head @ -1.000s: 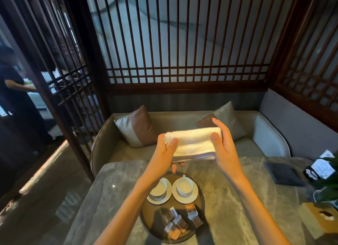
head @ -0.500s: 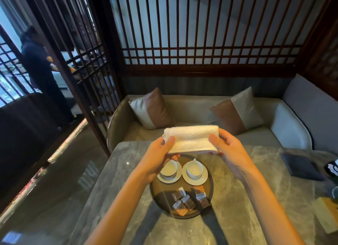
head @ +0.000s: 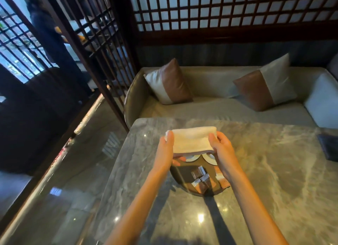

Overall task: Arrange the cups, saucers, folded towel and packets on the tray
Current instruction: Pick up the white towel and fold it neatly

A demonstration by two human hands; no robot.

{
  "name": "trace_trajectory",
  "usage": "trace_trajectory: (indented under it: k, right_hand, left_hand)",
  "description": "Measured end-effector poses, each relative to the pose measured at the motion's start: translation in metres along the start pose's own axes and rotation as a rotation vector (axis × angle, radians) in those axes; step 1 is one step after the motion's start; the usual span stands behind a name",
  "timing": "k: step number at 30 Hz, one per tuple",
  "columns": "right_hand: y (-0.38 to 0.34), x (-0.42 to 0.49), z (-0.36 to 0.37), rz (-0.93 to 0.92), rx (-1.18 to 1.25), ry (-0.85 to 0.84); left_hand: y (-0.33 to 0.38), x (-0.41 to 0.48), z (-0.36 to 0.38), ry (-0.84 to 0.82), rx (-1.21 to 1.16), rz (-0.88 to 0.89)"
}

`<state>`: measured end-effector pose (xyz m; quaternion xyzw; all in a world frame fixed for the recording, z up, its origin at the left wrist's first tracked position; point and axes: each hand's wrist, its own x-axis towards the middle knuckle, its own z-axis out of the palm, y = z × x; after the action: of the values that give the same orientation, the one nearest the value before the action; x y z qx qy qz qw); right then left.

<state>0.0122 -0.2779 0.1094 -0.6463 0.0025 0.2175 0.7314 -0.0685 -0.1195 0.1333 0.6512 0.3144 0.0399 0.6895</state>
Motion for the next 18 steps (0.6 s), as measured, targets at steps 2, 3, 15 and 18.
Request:
trace_trajectory:
  k: [2,3,15,18]
  right_hand:
    - [0.007,0.006,0.010,0.076,-0.101,-0.005]
    - [0.012,0.010,0.014,0.121,-0.205,-0.001]
    - [0.170,0.064,0.022,0.286,-0.520,0.192]
    - [0.211,0.069,0.028,0.348,-0.426,0.199]
  left_hand:
    - [-0.008,0.016,-0.005,0.045,0.185,0.044]
    - [-0.013,0.024,-0.007,0.078,0.283,0.065]
    - [-0.159,0.110,-0.029,-0.039,0.227,-0.167]
    - [-0.184,0.128,-0.039,-0.072,0.177,-0.229]
